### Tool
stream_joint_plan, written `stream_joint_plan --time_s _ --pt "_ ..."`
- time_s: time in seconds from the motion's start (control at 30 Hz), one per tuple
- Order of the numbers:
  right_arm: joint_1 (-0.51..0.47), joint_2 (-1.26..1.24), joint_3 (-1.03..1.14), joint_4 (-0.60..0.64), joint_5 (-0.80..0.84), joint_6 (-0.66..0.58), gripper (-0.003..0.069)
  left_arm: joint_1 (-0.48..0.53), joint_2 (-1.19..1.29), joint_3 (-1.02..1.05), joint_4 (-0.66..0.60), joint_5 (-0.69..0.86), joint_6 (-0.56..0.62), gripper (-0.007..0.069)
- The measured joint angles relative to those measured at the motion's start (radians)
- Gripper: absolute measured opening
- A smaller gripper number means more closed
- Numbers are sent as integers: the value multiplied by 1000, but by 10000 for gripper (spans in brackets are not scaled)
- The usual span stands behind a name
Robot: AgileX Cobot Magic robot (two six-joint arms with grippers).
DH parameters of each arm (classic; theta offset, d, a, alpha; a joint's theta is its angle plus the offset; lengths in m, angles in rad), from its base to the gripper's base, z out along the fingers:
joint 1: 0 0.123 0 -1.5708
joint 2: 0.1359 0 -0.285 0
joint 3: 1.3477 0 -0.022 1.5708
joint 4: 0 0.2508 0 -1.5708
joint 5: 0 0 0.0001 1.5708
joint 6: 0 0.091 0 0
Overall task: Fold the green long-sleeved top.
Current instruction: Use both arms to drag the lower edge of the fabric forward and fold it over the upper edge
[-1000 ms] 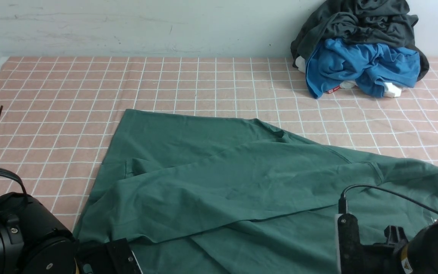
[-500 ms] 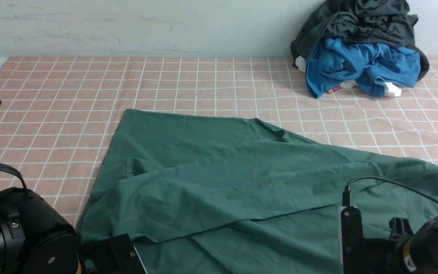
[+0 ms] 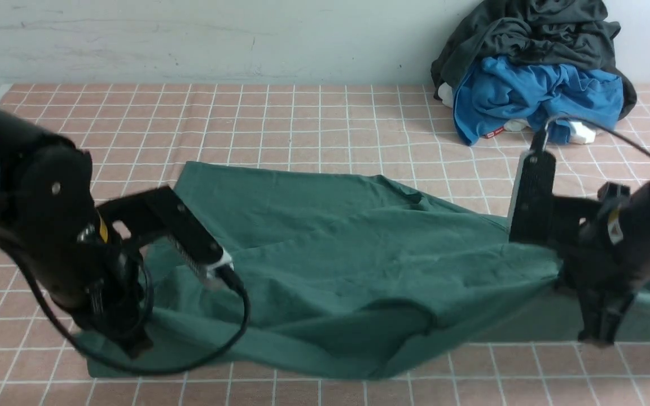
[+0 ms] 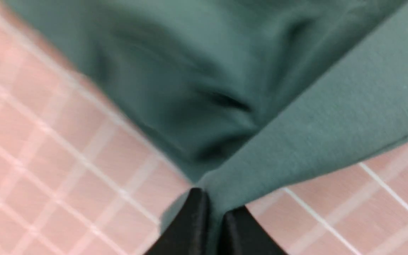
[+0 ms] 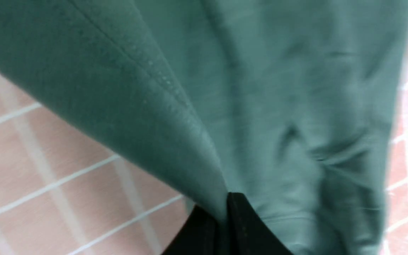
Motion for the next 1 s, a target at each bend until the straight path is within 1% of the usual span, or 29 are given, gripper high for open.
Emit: stream_joint_plan --time_s 0.07,0.2,0.37,0.43,0.47,0.53,0.6,0.67,0.7,0.73,0.77,0.8,0.83,0.87,0.9,0.93,1.0 --pt "-47 65 -87 32 18 -16 7 35 67 -106 -1 12 9 17" --pt "-116 201 -247 81 49 -45 6 73 219 -330 -2 30 36 17" --pt "-177 368 -421 95 48 -41 6 108 450 -605 -5 46 47 17" --pt "-185 406 -457 95 35 -28 6 119 494 -667 -5 47 47 17" --pt "-193 452 -499 95 12 -3 6 132 558 -739 -6 49 47 17" --pt "-200 502 -538 95 -21 28 8 147 627 -811 -8 48 47 17" --pt "-203 527 -556 98 -42 40 13 153 666 -845 -10 45 47 17" --pt "-205 560 -574 98 -74 54 33 160 705 -880 -11 23 46 19" --pt "-206 588 -584 98 -107 70 71 165 731 -895 -10 -16 46 33" --pt "-206 590 -583 97 -111 73 76 166 735 -895 -10 -21 46 36" --pt "-207 598 -584 97 -124 84 100 166 742 -896 -10 -40 46 48" --pt "-211 607 -585 91 -143 107 142 167 754 -898 -10 -65 46 74" --pt "-214 612 -585 79 -159 146 199 167 761 -899 -8 -92 46 110" --pt "-215 612 -585 77 -164 154 207 167 763 -899 -8 -96 46 124" --pt "-221 612 -586 61 -177 221 274 167 769 -900 -4 -123 46 188" --pt "-223 610 -587 52 -179 261 307 167 771 -901 -2 -133 44 215" --pt "-229 602 -591 13 -173 366 368 167 772 -907 12 -153 25 311"
